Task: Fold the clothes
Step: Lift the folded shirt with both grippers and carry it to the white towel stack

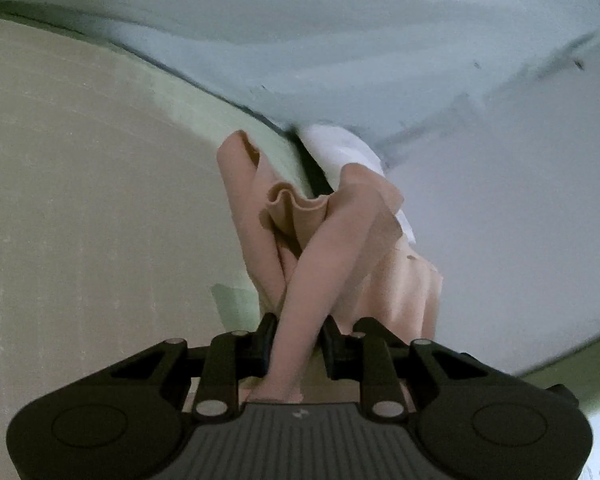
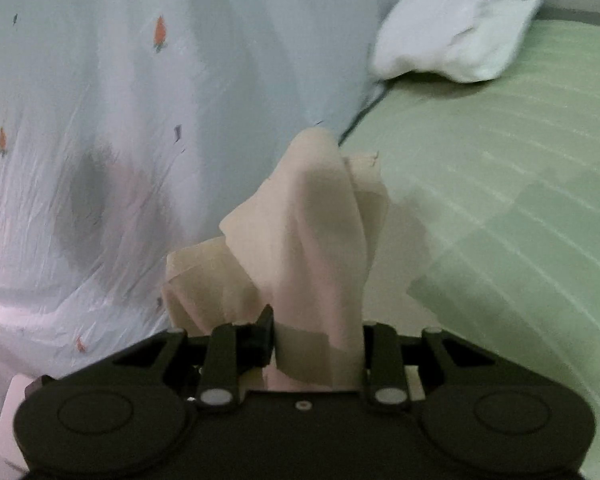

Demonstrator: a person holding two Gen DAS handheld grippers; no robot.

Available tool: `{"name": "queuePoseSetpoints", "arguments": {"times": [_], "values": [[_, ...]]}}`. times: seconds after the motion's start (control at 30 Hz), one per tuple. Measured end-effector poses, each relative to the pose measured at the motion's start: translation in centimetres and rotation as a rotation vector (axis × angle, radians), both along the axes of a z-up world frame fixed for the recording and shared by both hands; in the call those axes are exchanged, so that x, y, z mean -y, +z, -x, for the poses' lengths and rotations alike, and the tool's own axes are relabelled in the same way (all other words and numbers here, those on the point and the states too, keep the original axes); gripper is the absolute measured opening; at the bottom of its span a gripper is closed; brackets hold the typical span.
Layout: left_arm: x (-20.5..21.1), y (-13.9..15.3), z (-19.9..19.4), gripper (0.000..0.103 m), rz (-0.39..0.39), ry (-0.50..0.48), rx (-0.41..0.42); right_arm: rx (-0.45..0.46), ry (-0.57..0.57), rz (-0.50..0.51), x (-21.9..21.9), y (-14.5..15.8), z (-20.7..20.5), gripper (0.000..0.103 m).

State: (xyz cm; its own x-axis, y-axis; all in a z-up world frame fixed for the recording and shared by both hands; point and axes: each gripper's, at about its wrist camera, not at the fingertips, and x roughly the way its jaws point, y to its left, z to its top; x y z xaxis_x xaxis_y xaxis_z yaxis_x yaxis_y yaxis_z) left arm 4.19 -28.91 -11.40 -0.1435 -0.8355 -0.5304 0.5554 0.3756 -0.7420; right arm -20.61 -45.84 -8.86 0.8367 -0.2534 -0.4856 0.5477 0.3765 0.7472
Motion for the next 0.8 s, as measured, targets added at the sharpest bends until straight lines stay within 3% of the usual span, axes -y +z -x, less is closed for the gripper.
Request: {"name": "queuePoseSetpoints", "arguments": {"times": [0.17,0.33,0.47,0.57,0.8], "values": [[0.9,-1.1,4.1,0.025,-0.019,-0.085,-0.003,-0.031,-0.079,-0.010,-1.3,-0.6,4.5,0.030],[2.8,-0.4,7.2,0.025,-0.082,-0.066,0.076,0.005,-0.063,-0.053,1.0,-2.5,7.1,0.030],[6.0,0.7,10.9,0.025,-0.113,-0.017,0.123,-0.003,0.013,0.008,5.7,-2.4,8.5,0.030],[9.5,1.9,13.6,0.025,-0.107,0.004,0.174,0.033,0.053,0.041,10.4,-1.8,10.4,0.030],[18.8,4.4,17.2,0.025,-0.067,0.020,0.217,0.015,0.086,0.183,20.2,1.3,13.4,0.030]]}}
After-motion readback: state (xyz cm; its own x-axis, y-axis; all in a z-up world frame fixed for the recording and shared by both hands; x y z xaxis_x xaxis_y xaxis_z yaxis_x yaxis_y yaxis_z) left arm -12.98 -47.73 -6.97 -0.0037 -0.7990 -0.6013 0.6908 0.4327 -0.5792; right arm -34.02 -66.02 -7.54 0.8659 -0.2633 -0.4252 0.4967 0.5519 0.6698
